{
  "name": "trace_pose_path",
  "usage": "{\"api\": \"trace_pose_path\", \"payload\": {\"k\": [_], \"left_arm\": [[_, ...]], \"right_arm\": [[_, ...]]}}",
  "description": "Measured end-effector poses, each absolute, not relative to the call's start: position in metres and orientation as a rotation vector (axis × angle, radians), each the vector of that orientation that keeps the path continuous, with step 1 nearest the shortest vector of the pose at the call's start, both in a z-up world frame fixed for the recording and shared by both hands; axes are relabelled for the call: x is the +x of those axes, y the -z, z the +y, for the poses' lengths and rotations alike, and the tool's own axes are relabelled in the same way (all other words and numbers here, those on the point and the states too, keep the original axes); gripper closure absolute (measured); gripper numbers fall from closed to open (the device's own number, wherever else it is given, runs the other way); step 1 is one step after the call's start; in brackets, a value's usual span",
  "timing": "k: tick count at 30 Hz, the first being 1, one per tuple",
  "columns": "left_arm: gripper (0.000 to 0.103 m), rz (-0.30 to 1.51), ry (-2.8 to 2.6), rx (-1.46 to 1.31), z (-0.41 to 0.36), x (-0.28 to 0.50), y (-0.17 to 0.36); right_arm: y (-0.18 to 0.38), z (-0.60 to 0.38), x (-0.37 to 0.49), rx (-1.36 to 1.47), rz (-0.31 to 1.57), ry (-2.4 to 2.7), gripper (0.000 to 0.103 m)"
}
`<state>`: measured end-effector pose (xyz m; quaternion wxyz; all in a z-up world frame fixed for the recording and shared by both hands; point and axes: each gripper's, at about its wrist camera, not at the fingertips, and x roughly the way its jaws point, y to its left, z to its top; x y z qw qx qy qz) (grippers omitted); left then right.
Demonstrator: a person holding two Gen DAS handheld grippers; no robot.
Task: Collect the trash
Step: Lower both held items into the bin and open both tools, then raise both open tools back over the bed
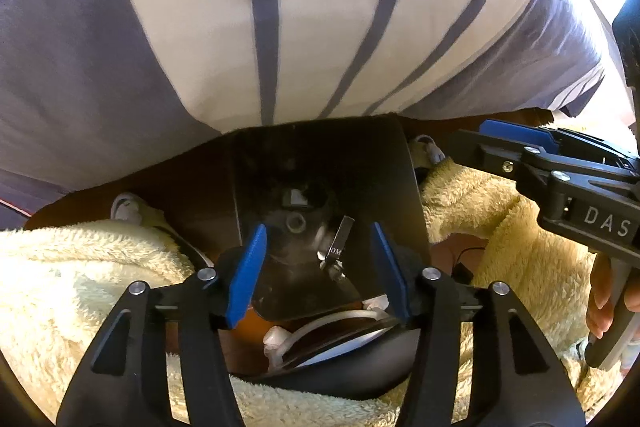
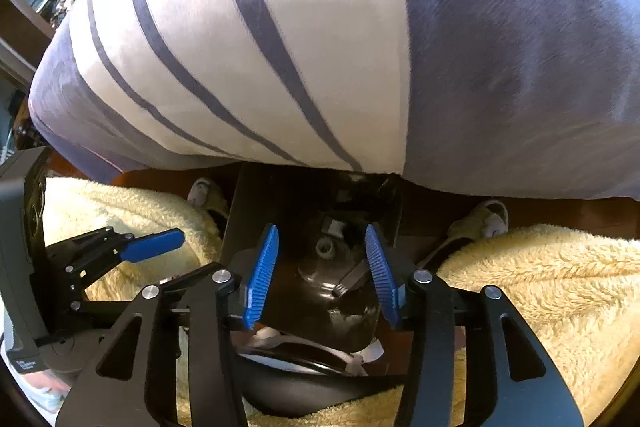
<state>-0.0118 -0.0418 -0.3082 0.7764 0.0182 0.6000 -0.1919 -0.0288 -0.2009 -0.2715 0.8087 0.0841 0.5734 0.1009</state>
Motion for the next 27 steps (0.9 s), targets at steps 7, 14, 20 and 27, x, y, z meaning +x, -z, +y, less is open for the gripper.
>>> {"api": "trace_pose_path", "payload": {"k": [7,14,20,27], "left_arm": [[0.037,1.213,0.378,0.034,-0.033,-0.012,0.277],[0.021,1.083,0.332,0.031,-0.018,-0.012,0.231],[0.015,0.966,0.29,0.039,-0.005,-0.002,0.185],[0.014,0.883,0.255,0.059,0.0,0.026,0.151]], "right_arm": [[0.243,-0.214,-0.036,0.181,1.117,-0.153,0.018],[0.207,-0.229,-0.038,0.163,1.018,-0.118,0.01],[0.16,-0.245,-0.032,0.154,0.89,-0.085,0.008],[0.122,-0.252,-0.003,0.122,0.8,-0.072,0.008]]}}
